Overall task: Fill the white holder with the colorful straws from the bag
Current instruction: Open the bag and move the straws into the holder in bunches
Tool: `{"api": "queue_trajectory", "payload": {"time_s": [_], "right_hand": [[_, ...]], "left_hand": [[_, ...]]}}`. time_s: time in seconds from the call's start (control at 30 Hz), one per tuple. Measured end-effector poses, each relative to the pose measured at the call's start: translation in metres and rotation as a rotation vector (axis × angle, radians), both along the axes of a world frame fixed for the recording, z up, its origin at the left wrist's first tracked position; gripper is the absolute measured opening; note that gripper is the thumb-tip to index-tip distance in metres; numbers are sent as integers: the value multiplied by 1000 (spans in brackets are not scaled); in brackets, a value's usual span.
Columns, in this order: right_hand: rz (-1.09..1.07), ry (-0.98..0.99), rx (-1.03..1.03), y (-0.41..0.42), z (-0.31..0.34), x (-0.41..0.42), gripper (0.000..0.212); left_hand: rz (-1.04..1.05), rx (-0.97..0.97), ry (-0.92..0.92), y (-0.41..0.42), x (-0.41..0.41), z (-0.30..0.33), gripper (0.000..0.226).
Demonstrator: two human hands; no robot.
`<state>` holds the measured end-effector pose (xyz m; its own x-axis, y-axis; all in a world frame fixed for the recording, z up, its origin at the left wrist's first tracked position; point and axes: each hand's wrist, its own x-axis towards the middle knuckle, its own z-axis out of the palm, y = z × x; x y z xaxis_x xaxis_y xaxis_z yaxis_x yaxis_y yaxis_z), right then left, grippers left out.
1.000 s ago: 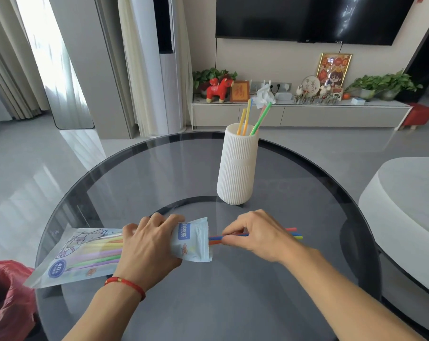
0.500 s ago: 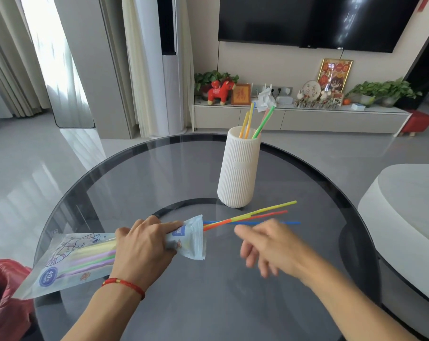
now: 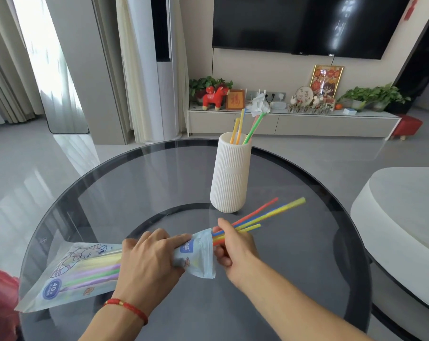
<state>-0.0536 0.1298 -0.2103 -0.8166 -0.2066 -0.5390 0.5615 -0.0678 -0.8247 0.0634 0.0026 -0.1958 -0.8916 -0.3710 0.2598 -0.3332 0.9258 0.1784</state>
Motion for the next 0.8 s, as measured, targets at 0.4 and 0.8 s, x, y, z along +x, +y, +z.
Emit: {"api": "queue_trajectory", "payload": {"time_s": [0.4, 0.8], "right_hand": [[-176, 483, 168, 66, 30, -61, 37], [85, 1019, 621, 149, 142, -84, 43]], "left_hand": [[119, 2, -104, -22, 4, -8, 72], [-192, 240, -109, 9, -6, 16, 116]]}}
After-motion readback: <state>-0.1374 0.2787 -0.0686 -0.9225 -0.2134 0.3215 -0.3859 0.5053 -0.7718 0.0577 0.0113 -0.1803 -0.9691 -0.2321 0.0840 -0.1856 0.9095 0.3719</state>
